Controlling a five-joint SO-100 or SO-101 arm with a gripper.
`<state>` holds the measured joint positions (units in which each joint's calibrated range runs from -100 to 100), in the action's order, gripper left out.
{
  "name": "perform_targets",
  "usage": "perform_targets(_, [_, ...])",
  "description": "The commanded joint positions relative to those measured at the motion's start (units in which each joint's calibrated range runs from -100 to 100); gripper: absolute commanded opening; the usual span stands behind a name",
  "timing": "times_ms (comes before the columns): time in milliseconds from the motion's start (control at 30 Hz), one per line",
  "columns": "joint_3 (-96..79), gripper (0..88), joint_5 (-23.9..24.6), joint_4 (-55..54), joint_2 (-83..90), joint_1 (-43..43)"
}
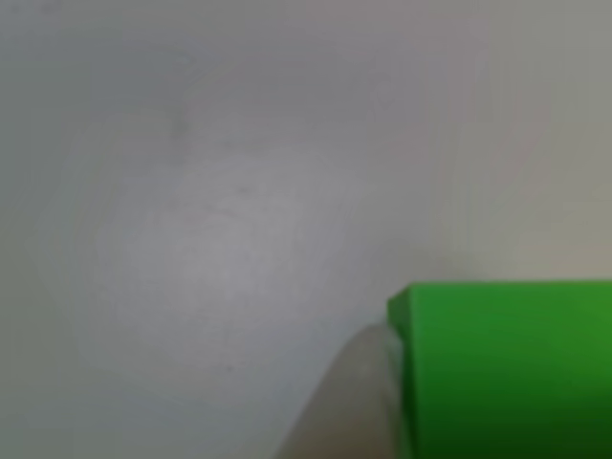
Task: Pick up green cube and drop it in the blue box
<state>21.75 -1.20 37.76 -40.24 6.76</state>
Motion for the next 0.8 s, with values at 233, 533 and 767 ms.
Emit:
perform_targets(233, [3.45, 1.2, -0.05, 14.69, 17.97, -0.62])
perform_targets(533, [3.45, 1.2, -0.05, 18.15, 26.66, -3.0])
perform_targets(767, [3.54, 1.2, -0.05, 18.15, 30.84, -10.01])
